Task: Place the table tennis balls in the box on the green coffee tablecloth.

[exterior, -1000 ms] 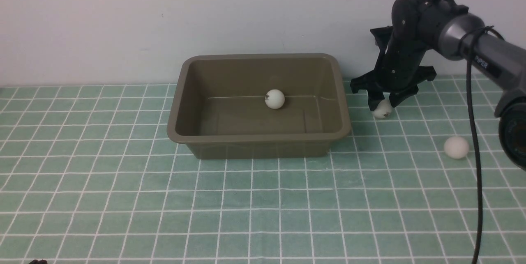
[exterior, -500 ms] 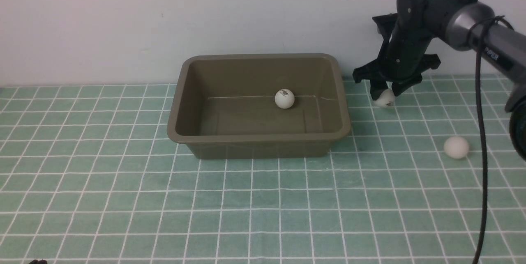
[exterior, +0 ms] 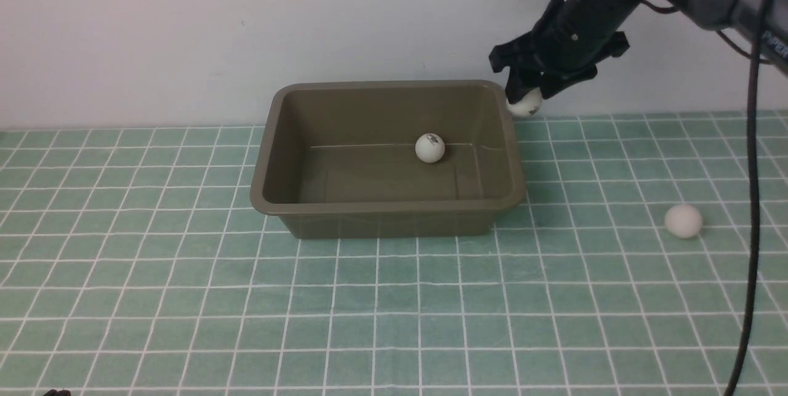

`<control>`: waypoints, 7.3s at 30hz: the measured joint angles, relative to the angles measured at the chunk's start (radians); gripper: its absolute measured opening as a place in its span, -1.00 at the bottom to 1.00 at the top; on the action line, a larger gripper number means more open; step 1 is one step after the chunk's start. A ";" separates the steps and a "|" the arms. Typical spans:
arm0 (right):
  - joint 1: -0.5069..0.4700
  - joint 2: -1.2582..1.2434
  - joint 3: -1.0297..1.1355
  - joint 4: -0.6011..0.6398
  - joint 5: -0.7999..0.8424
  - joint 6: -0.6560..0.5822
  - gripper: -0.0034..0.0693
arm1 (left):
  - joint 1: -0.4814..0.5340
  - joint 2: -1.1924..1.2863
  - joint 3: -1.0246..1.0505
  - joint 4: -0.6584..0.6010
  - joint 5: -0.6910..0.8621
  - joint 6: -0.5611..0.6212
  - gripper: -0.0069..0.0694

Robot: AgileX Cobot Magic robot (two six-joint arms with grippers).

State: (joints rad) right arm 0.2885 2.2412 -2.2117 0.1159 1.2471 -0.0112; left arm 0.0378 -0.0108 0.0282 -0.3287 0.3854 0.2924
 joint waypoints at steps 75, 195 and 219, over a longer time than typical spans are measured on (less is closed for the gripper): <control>-0.214 -0.326 0.695 -0.191 -0.161 -0.005 0.16 | 0.000 0.000 0.000 0.000 0.000 0.000 -0.83; 0.134 -0.070 0.264 0.110 -0.113 -0.187 0.15 | 0.000 0.000 0.000 0.000 0.000 0.000 -0.83; 0.134 -0.651 0.207 -0.195 -0.123 -0.199 -0.94 | 0.000 0.000 0.000 0.000 0.000 0.000 -0.83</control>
State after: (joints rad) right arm 0.4226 1.5904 -2.0050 -0.0794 1.1240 -0.2098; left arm 0.0378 -0.0108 0.0282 -0.3287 0.3854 0.2924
